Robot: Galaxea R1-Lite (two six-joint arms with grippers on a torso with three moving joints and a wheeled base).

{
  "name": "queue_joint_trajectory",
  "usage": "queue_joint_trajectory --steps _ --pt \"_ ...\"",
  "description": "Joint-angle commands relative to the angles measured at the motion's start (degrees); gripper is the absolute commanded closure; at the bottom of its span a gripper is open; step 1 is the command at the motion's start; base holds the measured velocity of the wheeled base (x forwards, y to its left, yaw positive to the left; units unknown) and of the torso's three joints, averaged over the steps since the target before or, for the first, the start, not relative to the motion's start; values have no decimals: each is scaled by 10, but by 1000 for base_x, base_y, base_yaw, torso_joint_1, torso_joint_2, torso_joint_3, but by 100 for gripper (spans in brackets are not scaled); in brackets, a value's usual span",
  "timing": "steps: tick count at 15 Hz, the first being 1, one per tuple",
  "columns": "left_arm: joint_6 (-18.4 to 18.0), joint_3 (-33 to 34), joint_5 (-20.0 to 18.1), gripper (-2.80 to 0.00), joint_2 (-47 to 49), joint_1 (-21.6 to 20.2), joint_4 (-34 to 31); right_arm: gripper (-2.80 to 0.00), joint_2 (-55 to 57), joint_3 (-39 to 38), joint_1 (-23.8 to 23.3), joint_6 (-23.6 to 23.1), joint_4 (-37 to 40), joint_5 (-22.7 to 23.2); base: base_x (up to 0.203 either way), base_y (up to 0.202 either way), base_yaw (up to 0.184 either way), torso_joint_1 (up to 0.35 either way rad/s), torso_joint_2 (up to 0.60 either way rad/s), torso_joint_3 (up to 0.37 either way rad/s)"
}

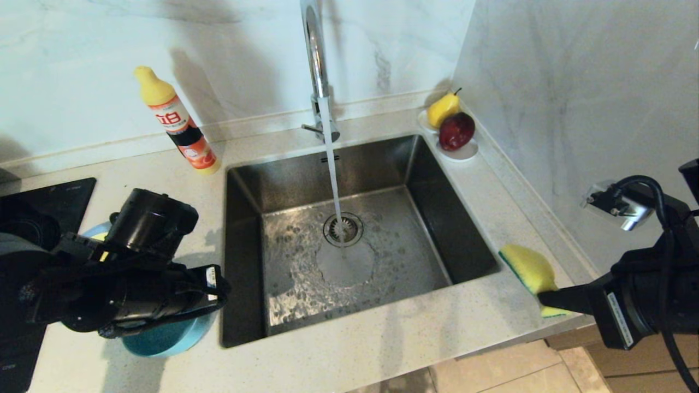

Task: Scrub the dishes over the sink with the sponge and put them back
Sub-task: Wash the bowl

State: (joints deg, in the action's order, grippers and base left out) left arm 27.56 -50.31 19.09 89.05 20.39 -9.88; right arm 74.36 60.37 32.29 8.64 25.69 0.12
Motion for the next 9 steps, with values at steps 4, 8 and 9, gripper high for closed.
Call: queue_joint_trajectory --steps 4,8,9 --pt "1 -136 2 -280 -70 0 -115 0 -3 -4 1 1 2 1 0 0 0 0 0 0" --pt "-17 -178 9 -280 -95 -6 -192 0 -1 -4 0 1 1 0 0 0 0 0 0 0" --pt "-20 -177 15 -280 -95 -26 -216 0 1 -2 0 0 -1 0 0 0 0 0 0 0"
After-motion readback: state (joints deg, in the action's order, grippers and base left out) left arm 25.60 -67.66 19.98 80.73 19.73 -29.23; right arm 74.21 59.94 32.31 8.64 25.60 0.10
